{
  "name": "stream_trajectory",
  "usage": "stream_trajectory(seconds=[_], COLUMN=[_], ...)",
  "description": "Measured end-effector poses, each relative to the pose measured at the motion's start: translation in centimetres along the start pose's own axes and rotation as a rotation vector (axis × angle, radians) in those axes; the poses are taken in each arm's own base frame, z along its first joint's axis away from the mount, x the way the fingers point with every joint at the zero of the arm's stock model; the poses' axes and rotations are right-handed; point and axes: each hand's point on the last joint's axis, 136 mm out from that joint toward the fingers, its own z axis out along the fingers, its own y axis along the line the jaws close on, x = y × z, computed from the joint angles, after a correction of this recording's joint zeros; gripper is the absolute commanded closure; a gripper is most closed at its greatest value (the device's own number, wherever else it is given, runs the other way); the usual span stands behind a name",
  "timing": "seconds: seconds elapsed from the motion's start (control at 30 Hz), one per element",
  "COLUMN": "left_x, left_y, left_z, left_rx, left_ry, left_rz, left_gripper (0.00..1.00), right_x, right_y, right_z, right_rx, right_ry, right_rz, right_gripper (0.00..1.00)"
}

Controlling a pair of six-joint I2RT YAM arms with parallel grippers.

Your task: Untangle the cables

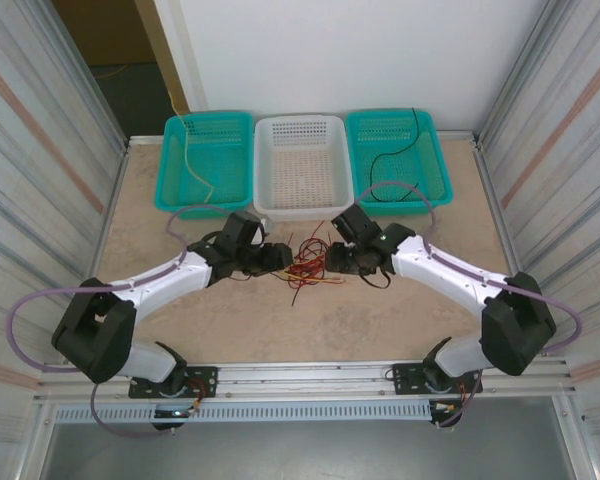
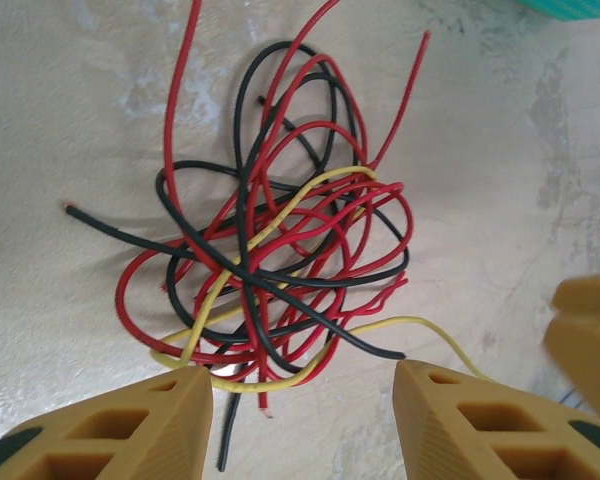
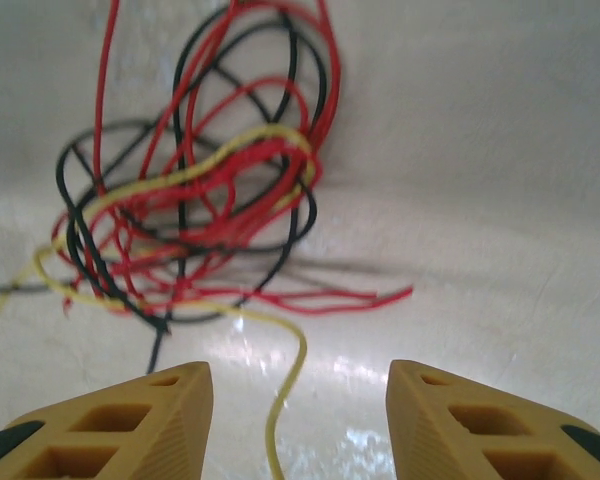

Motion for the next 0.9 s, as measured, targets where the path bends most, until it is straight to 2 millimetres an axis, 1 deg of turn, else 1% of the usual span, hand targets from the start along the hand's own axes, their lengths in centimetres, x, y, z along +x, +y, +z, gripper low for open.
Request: stream_trajectory(seconds=[0.07, 0.1, 0.17, 0.27, 0.33, 0.5, 0.57, 0.67, 0.73, 0.8, 0.9], left_x=[0.3, 0.4, 0.6, 0.9, 1.0, 1.6, 2.0, 2.2, 2.2, 2.3, 2.3], left_y=[0.4, 0.6, 0.9, 1.3, 1.5, 2.3, 2.8, 3.3, 3.4, 3.5, 3.3], left_z=[0.1, 0.1, 0.1, -0.1, -0.1, -0.3, -0.5, -0.8, -0.8, -0.8, -0.7], left_rx=[-0.009, -0.013, -0.02, -0.032, -0.038, -0.059, -0.064, -0.069, -0.07, -0.07, -0.058], left_ry=[0.005, 0.007, 0.008, 0.007, 0.007, 0.017, 0.018, 0.014, 0.013, 0.014, 0.014], left_rz=[-0.008, -0.009, -0.011, -0.013, -0.017, -0.034, -0.047, -0.066, -0.072, -0.078, -0.091], left_gripper=[0.49, 0.48, 0.48, 0.5, 0.52, 0.55, 0.57, 0.58, 0.58, 0.57, 0.57], right_x=[-1.1, -1.5, -1.3, 0.0, 0.6, 2.0, 2.0, 1.4, 0.8, 0.7, 1.2], right_y=[0.4, 0.7, 1.0, 1.6, 2.1, 2.9, 3.4, 4.4, 5.3, 6.0, 5.9], right_z=[0.6, 1.1, 1.9, 2.5, 2.5, 2.4, 2.2, 2.0, 2.1, 2.4, 2.4], right_rx=[0.002, 0.002, 0.006, 0.017, 0.018, 0.022, 0.015, -0.007, -0.016, -0.011, 0.024], right_ry=[-0.007, -0.006, 0.006, 0.036, 0.041, 0.056, 0.054, 0.048, 0.043, 0.044, 0.045], right_rz=[0.013, 0.012, 0.001, -0.031, -0.053, -0.113, -0.133, -0.147, -0.165, -0.185, -0.223], right_gripper=[0.53, 0.51, 0.49, 0.48, 0.48, 0.53, 0.55, 0.57, 0.57, 0.54, 0.49])
